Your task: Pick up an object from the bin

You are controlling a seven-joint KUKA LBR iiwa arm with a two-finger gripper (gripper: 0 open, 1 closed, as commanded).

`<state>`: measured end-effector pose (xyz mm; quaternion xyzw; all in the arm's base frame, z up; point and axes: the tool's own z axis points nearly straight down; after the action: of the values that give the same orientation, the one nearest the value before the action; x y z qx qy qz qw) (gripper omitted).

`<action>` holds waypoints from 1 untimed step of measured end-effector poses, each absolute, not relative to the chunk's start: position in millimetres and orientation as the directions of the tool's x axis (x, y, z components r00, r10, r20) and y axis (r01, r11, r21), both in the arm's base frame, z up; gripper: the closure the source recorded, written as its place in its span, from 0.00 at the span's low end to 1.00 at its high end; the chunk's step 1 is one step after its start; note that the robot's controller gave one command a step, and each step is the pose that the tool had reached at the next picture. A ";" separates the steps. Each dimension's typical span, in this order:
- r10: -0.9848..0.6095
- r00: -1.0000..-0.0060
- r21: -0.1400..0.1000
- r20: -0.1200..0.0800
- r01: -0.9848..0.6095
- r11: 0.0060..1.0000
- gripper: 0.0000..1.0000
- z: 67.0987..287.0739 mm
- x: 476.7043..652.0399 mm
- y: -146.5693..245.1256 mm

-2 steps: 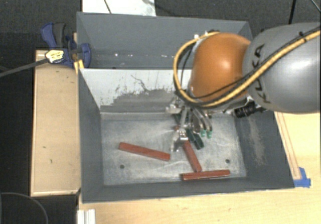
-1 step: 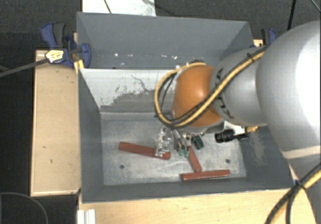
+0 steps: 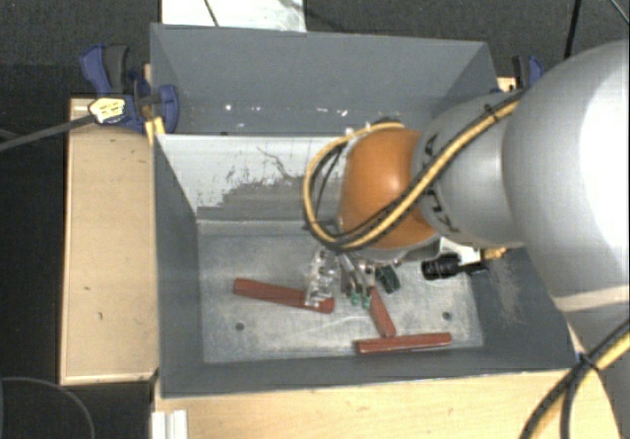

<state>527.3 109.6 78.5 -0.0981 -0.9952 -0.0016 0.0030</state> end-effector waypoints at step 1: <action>0.167 -0.986 -0.001 0.002 0.167 0.986 1.00 129.8 520.3 124.1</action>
Offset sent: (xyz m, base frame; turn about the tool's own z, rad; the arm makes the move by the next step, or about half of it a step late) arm -0.0184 0.0254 0.0925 -0.0232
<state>520.3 124.1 129.8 -0.0837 -0.9965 0.0002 0.0012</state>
